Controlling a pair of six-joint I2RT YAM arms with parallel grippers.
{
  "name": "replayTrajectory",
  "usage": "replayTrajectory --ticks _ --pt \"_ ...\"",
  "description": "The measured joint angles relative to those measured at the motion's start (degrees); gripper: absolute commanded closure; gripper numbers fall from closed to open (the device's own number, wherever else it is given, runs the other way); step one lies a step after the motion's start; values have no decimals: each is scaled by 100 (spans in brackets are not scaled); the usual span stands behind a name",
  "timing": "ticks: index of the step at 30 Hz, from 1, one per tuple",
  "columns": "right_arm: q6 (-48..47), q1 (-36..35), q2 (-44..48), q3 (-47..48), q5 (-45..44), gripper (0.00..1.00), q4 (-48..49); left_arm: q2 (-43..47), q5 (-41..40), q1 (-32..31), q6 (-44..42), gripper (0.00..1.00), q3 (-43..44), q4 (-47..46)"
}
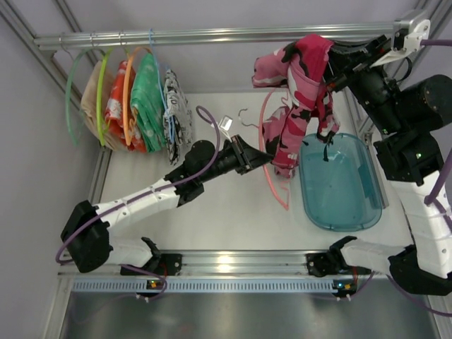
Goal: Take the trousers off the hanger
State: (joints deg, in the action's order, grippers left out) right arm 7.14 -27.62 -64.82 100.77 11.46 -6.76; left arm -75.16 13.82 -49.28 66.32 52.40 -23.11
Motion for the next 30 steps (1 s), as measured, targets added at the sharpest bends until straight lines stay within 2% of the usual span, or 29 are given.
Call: replayTrajectory --ticks 5,13,22,30 --pt "-4 0 -439 695 -105 100 -210 -2 -214 28 133 100 -533 -177" --pt "-90 0 -632 1539 -334 100 -173 -227 -306 101 94 100 -789 -308" --pt "-378 0 -601 1862 -509 100 79 -236 -566 153 -109 100 -752 42" --pt "-1067 0 -608 1904 -931 100 61 -232 -675 192 -105 100 -763 195"
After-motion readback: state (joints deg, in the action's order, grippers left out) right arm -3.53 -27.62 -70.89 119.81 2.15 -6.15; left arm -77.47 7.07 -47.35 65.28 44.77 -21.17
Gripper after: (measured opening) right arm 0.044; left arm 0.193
